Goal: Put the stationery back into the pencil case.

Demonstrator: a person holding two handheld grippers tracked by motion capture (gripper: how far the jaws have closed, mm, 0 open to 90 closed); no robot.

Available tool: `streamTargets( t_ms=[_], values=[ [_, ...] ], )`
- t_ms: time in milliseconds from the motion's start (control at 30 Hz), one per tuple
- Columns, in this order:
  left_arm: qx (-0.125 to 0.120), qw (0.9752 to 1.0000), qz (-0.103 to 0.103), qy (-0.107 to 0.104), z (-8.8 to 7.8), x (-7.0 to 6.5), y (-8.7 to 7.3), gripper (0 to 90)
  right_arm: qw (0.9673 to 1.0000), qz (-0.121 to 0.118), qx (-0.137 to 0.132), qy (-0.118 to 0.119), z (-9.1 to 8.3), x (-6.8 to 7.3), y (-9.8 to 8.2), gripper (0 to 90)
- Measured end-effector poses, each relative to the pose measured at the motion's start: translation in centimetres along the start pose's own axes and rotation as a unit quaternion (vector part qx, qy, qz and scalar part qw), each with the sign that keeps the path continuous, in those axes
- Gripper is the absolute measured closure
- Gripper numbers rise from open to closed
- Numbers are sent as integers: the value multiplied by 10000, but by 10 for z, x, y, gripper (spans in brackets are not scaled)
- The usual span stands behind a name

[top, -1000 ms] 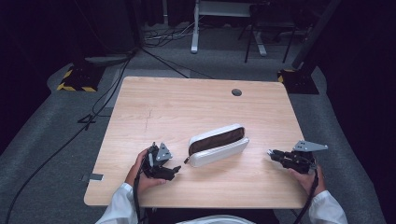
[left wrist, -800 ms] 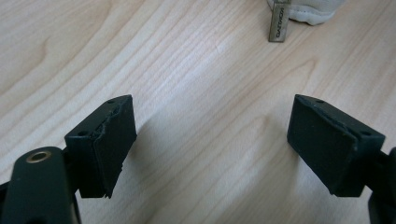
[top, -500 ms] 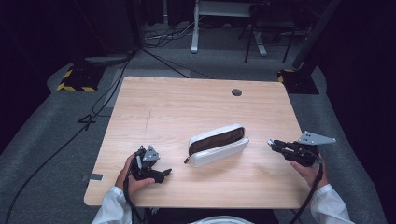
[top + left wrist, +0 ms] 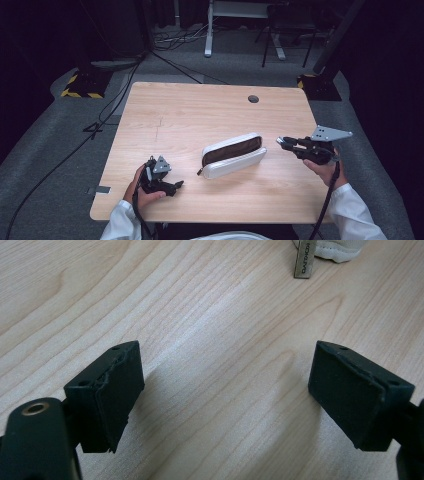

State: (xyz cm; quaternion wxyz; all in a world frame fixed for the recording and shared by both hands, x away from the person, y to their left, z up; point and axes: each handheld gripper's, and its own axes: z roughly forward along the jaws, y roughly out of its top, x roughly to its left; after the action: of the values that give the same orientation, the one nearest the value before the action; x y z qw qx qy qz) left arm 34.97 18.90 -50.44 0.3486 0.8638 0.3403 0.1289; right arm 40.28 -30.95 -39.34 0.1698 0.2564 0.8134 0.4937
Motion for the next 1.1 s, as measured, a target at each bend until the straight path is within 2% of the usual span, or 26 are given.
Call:
streamTargets(
  t_ms=[267, 500, 1100],
  values=[
    [6, 10000, 3, -24, 0, 0, 0, 145, 9990, -341, 43, 286, 17, 12, 24, 738],
    [12, 10000, 11, -13, 0, 0, 0, 145, 9972, -518, 58, 531, 35, 24, 38, 738],
    [7, 10000, 6, -22, 0, 0, 0, 145, 9931, -696, 171, 928, 70, 41, 45, 738]
  ],
)
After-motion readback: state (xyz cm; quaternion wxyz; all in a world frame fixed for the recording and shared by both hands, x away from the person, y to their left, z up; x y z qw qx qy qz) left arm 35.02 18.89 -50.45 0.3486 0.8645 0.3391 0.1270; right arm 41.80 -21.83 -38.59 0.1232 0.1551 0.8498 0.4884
